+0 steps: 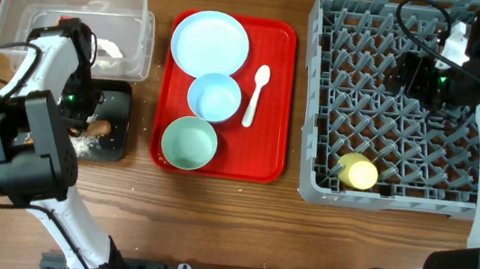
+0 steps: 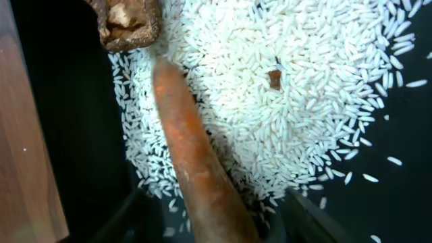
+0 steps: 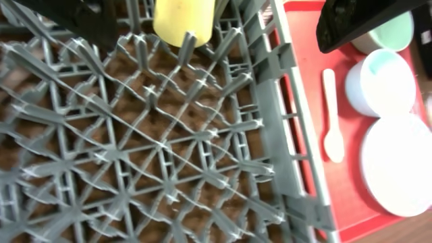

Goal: Sort waste into correct bins and load items into the dishwasher rack
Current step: 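Carry the carrot with left gripper to the black tray, release, then grasp the light blue bowl rim with the right gripper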

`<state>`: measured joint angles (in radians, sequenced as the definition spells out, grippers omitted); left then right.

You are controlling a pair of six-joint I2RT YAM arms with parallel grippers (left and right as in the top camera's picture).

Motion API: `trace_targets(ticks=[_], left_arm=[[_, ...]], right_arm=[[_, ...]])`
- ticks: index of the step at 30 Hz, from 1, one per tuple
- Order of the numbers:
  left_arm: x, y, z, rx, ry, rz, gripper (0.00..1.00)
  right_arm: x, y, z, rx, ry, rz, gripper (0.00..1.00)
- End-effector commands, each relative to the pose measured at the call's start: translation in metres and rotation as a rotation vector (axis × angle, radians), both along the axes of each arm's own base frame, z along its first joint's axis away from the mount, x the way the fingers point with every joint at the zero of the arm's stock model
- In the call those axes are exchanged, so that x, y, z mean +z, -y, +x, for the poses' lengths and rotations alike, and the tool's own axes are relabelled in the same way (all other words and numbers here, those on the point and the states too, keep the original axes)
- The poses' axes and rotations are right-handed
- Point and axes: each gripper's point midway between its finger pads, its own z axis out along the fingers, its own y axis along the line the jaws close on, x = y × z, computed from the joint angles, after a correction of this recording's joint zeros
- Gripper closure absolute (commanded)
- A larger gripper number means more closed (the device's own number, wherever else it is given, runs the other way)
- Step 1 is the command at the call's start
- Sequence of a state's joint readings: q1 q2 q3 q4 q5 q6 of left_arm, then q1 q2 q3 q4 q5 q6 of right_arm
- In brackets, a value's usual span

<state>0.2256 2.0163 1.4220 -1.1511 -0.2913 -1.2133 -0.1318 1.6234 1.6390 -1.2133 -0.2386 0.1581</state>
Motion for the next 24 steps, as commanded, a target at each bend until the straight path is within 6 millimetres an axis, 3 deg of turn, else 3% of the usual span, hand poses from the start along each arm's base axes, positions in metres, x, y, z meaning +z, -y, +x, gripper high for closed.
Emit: trace_targets(ticks=[1, 4, 9, 13, 17, 24], left_arm=[[0.009, -0.007, 0.004, -0.083, 0.000, 0.012, 0.18], [0.031, -0.012, 0.017, -0.182, 0.018, 0.019, 0.13], [0.100, -0.015, 0.029, -0.183, 0.129, 0.056, 0.11], [0.141, -0.013, 0.027, -0.184, 0.238, 0.092, 0.10], [0.181, -0.011, 0.018, -0.183, 0.353, 0.129, 0.08], [0.230, -0.003, 0.001, -0.182, 0.509, 0.156, 0.00]], right_arm=[[0.027, -0.043, 0.006, 0.158, 0.121, 0.139, 0.10], [0.044, -0.080, 0.015, 0.255, 0.205, 0.194, 0.11], [0.063, -0.177, 0.027, 0.382, 0.330, 0.223, 0.12], [0.052, -0.233, 0.032, 0.374, 0.360, 0.161, 0.12], [0.000, -0.270, 0.032, 0.378, 0.254, 0.116, 0.12], [-0.111, -0.301, 0.027, 0.400, -0.013, 0.131, 0.16]])
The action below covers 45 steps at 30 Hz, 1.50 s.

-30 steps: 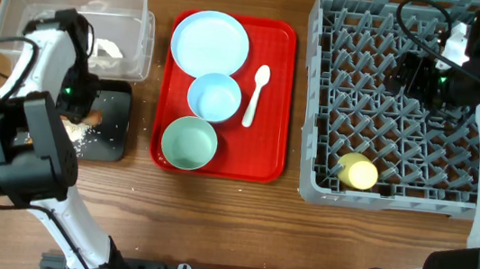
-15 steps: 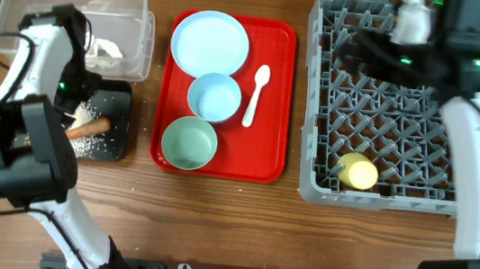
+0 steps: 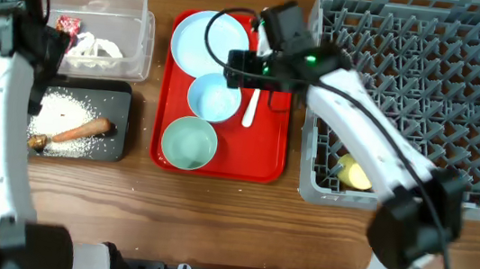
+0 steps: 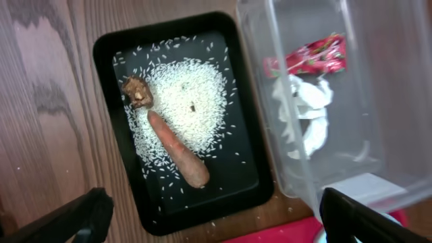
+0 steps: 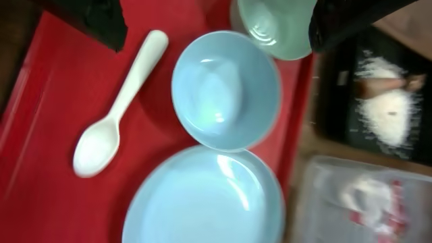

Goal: Sort waste into correct bins and load items into the dishwasher rack
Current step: 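Grasp the light blue bowl rim with the right gripper, then carry the light blue bowl with right gripper into the rack, release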

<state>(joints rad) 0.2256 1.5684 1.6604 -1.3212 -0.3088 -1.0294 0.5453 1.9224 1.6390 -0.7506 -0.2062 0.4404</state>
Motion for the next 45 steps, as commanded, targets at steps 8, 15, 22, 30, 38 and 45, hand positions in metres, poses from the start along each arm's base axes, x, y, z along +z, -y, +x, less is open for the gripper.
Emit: trace_targets(ticks=[8, 15, 22, 30, 38, 45], left_arm=[[0.028, 0.002, -0.008, -0.007, 0.085, 0.021, 0.00], [0.028, 0.002, -0.008, -0.007, 0.085, 0.021, 0.00], [0.028, 0.002, -0.008, -0.007, 0.085, 0.021, 0.00], [0.028, 0.002, -0.008, -0.007, 0.085, 0.021, 0.00], [0.028, 0.002, -0.008, -0.007, 0.085, 0.021, 0.00], [0.028, 0.002, -0.008, -0.007, 0.085, 0.021, 0.00]], right_arm=[[-0.110, -0.033, -0.018, 0.040, -0.284, 0.042, 0.41], [-0.114, -0.034, -0.016, 0.011, -0.295, 0.049, 0.96], [-0.099, -0.017, -0.009, -0.045, -0.269, 0.016, 0.96], [0.054, 0.069, 0.038, -0.211, 0.168, -0.045, 0.95], [0.200, 0.261, 0.052, -0.873, 0.721, -0.631, 0.96], [0.177, 0.271, 0.121, -0.717, 0.792, -1.141, 0.95]])
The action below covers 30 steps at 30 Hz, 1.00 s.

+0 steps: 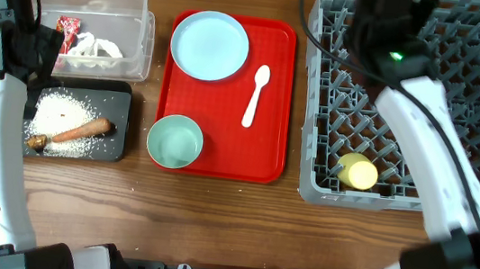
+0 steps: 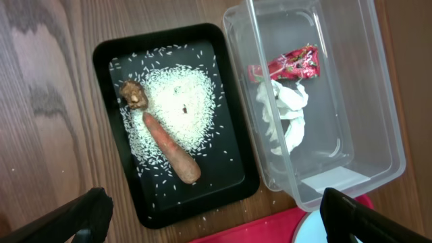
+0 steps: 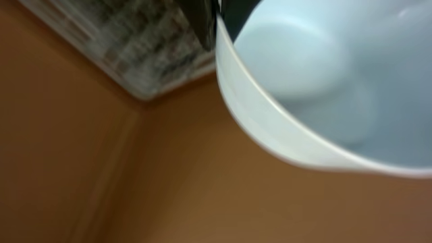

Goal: Sort waste into correct bins and load items into the dishwasher rack
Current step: 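Carry the light blue bowl with right gripper into the rack, release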

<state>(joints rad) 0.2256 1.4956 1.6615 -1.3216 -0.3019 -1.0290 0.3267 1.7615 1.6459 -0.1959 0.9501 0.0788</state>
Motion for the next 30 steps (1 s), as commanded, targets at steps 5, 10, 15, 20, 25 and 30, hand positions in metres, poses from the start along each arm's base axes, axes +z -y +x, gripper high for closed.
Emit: trace_targets(ticks=[5, 10, 15, 20, 25, 30], left_arm=[[0.005, -0.001, 0.001, -0.004, 0.012, 0.011, 0.00], [0.005, -0.001, 0.001, -0.004, 0.012, 0.011, 0.00], [0.005, -0.001, 0.001, -0.004, 0.012, 0.011, 0.00], [0.005, -0.001, 0.001, -0.004, 0.012, 0.011, 0.00], [0.005, -0.001, 0.001, -0.004, 0.012, 0.011, 0.00], [0.005, -0.001, 0.001, -0.004, 0.012, 0.011, 0.00]], right_arm=[[-0.089, -0.002, 0.057, -0.071, -0.409, -0.587, 0.96], [-0.134, -0.008, 0.073, -0.053, -0.450, -0.616, 0.96], [-0.165, -0.010, 0.078, -0.038, -0.501, -0.635, 0.96], [-0.180, -0.009, 0.083, -0.026, -0.492, -0.617, 0.96], [-0.185, 0.007, 0.086, -0.058, -0.484, -0.603, 0.96], [-0.186, 0.014, 0.090, -0.056, -0.460, -0.575, 0.96]])
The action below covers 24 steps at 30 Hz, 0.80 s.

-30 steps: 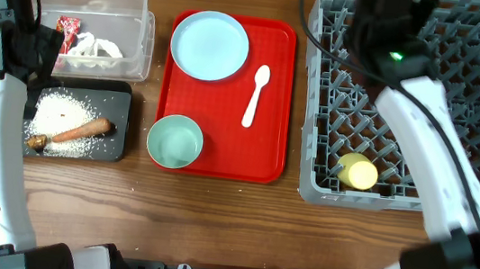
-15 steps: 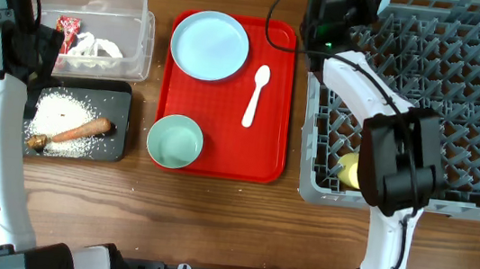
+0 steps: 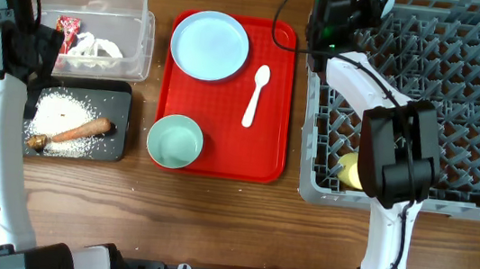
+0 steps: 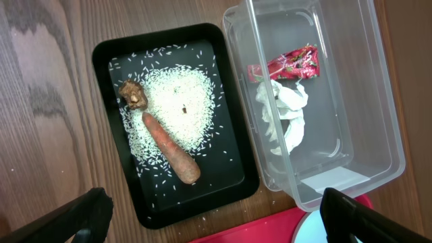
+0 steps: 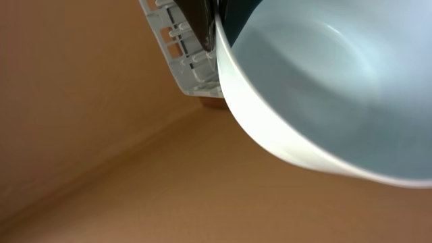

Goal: Sort waste into correct bins and load items into the dishwasher rack
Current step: 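Carry the light blue bowl with right gripper into the rack, release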

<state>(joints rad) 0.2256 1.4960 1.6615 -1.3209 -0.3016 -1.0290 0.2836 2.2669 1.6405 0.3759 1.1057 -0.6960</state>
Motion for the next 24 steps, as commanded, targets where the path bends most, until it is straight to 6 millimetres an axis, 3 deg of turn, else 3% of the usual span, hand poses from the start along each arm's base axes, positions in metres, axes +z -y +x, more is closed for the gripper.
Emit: trace_targets(ticks=[1, 7, 11, 13, 14, 15, 18, 20, 24], left_arm=[[0.006, -0.001, 0.000, -0.004, 0.011, 0.011, 0.00], [0.006, -0.001, 0.000, -0.004, 0.011, 0.011, 0.00], [0.006, -0.001, 0.000, -0.004, 0.011, 0.011, 0.00], [0.006, -0.001, 0.000, -0.004, 0.011, 0.011, 0.00], [0.006, -0.001, 0.000, -0.004, 0.011, 0.011, 0.00], [0.006, -0.001, 0.000, -0.004, 0.011, 0.011, 0.00], [0.006, -0.001, 0.000, -0.004, 0.011, 0.011, 0.00], [0.006, -0.001, 0.000, -0.004, 0.011, 0.011, 0.00], [0.006, -0.001, 0.000, -0.004, 0.011, 0.011, 0.00]], right_arm=[[-0.019, 0.002, 0.006, 0.019, -0.016, 0.017, 0.96], [-0.040, -0.023, 0.008, 0.113, -0.116, 0.026, 0.95], [-0.048, -0.039, 0.003, 0.141, -0.171, 0.004, 0.82], [-0.049, -0.044, 0.001, 0.147, -0.182, -0.001, 0.72], [-0.048, -0.046, 0.000, 0.141, -0.180, -0.005, 0.60], [-0.048, -0.048, -0.001, 0.140, -0.179, -0.008, 0.40], [-0.048, -0.058, -0.002, 0.154, -0.179, -0.012, 0.17], [-0.047, -0.069, -0.004, 0.167, -0.178, -0.016, 0.09], [-0.042, -0.090, -0.010, 0.194, -0.173, -0.027, 0.06]])
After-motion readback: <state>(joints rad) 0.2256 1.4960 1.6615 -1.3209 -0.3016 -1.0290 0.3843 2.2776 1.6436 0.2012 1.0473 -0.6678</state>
